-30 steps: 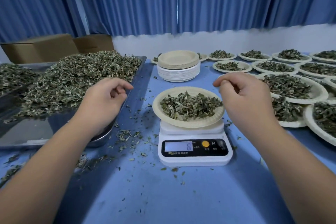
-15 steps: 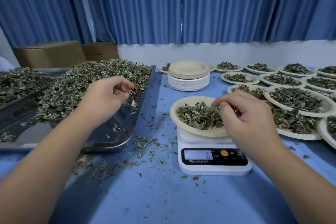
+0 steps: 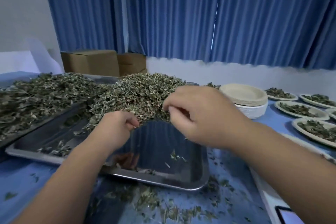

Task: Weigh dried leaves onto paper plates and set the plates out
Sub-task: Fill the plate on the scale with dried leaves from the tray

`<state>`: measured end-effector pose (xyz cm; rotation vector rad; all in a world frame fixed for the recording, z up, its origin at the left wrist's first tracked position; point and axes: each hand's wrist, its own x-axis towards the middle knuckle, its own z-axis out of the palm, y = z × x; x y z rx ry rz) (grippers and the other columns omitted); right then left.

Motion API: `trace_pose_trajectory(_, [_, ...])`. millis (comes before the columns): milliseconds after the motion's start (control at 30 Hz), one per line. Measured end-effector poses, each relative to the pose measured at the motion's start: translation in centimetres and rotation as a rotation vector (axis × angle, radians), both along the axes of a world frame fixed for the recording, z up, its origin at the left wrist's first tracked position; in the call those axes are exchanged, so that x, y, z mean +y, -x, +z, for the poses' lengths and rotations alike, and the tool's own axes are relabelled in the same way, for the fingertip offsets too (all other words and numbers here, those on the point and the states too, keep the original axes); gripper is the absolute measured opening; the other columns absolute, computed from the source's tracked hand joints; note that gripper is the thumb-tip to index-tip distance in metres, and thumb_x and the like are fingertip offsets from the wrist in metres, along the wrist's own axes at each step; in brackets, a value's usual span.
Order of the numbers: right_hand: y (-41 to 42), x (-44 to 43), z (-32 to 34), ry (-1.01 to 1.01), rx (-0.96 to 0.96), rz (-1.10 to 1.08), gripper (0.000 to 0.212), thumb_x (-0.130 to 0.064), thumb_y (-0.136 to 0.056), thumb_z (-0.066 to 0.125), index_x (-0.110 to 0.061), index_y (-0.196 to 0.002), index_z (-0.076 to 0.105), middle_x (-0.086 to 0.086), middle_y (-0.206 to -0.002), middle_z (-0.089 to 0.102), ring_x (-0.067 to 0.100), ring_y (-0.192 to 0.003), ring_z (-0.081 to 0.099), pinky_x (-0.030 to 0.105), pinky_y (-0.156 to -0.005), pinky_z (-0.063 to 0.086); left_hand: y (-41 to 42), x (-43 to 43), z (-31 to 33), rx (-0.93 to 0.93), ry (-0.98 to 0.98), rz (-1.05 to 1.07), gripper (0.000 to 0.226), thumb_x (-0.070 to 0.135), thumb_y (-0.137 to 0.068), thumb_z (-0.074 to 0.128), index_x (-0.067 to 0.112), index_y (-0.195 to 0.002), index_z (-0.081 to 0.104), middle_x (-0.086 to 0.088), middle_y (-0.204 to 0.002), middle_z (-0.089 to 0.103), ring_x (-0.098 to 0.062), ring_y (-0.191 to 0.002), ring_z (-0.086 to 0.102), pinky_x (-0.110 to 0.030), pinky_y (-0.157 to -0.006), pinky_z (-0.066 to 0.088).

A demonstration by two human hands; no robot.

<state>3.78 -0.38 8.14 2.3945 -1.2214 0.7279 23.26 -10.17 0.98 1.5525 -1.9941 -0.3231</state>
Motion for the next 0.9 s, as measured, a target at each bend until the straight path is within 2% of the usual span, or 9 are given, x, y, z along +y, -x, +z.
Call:
trace_pose_trajectory(100, [-0.3,-7.3,-0.6,-0.341,0.202,-0.287,0.026,-0.026,-0.089,0.041,-0.021,-0.086,0.066,-0.001,-0.087,0.065,0.023,-0.084,0.060,0.037,-0.071,0.053,-0.8,-0.3,0.2,0.022,-0.033,0.063,0.038,-0.005,-0.088,0.048,0.024,-0.072,0.068,-0.005,-0.099,0.069,-0.023,-0.097,0.063,-0.028,-0.086,0.048])
trace_pose_trajectory(200, [0.1,-12.8,-2.6,-0.561,0.338,-0.462,0.025,-0.016,-0.088,0.045,-0.008,-0.090,0.068,0.011,-0.088,0.068,0.030,-0.085,0.063,0.036,-0.070,0.054,-1.3,-0.3,0.5,-0.021,-0.045,0.173,0.031,0.006,-0.090,0.044,0.018,-0.077,0.069,-0.008,-0.092,0.066,-0.030,-0.086,0.062,-0.036,-0.077,0.053])
trace_pose_trajectory(267, [-0.9,-15.7,-4.1,-0.516,0.398,-0.461,0.024,-0.021,-0.091,0.048,-0.008,-0.101,0.066,0.012,-0.096,0.064,0.030,-0.090,0.061,0.039,-0.076,0.055,-1.5,-0.2,0.6,-0.065,-0.055,0.250,0.027,0.009,-0.088,0.043,0.019,-0.071,0.060,-0.006,-0.082,0.060,-0.032,-0.078,0.059,-0.036,-0.068,0.051])
trace_pose_trajectory(333, [-2.9,-18.0,-5.2,-0.505,0.315,-0.379,0.041,-0.036,-0.093,0.053,-0.018,-0.130,0.053,0.010,-0.126,0.050,0.030,-0.110,0.054,0.042,-0.092,0.049,-1.5,-0.2,0.7,-0.089,-0.062,0.292,0.025,0.012,-0.089,0.044,0.018,-0.067,0.052,-0.004,-0.076,0.055,-0.030,-0.071,0.055,-0.033,-0.062,0.045])
trace_pose_trajectory(433, [-6.5,-20.4,-6.3,-0.577,0.228,-0.264,0.071,-0.049,-0.088,0.060,-0.030,-0.149,0.028,0.005,-0.150,0.023,0.031,-0.130,0.041,0.041,-0.102,0.042,-1.5,-0.4,0.9,-0.108,-0.079,0.327,0.018,0.019,-0.092,0.045,0.018,-0.077,0.056,-0.005,-0.085,0.061,-0.029,-0.072,0.051,-0.033,-0.064,0.042])
trace_pose_trajectory(500, [-8.3,-21.3,-6.9,-0.626,0.225,-0.235,0.077,-0.052,-0.088,0.058,-0.034,-0.151,0.019,0.004,-0.158,0.010,0.031,-0.138,0.032,0.044,-0.109,0.036,-1.6,-0.5,0.8,-0.117,-0.092,0.330,0.016,0.021,-0.093,0.046,0.020,-0.081,0.057,-0.006,-0.094,0.063,-0.028,-0.075,0.049,-0.034,-0.065,0.041])
trace_pose_trajectory(700, [-10.5,-21.3,-8.1,-0.658,0.258,-0.285,0.057,-0.048,-0.096,0.042,-0.034,-0.150,0.029,0.007,-0.158,0.012,0.034,-0.139,0.030,0.044,-0.111,0.032,-2.0,-0.6,0.6,-0.112,-0.112,0.330,0.021,0.018,-0.090,0.049,0.018,-0.100,0.067,-0.006,-0.097,0.064,-0.025,-0.074,0.046,-0.033,-0.065,0.039])
trace_pose_trajectory(833, [-10.7,-20.3,-7.9,-0.592,0.255,-0.296,0.041,-0.035,-0.098,0.045,-0.025,-0.137,0.045,0.010,-0.132,0.034,0.035,-0.115,0.049,0.039,-0.092,0.043,-2.0,-0.3,0.6,-0.110,-0.109,0.324,0.021,0.014,-0.088,0.045,0.018,-0.094,0.065,-0.001,-0.078,0.049,-0.026,-0.072,0.047,-0.033,-0.063,0.039])
trace_pose_trajectory(900, [-10.8,-20.0,-8.0,-0.582,0.283,-0.301,0.032,-0.027,-0.097,0.046,-0.020,-0.129,0.047,0.011,-0.123,0.038,0.034,-0.108,0.052,0.042,-0.091,0.046,-2.0,-0.2,0.7,-0.097,-0.101,0.319,0.020,0.014,-0.089,0.044,0.017,-0.091,0.064,-0.001,-0.078,0.050,-0.026,-0.072,0.048,-0.033,-0.063,0.039])
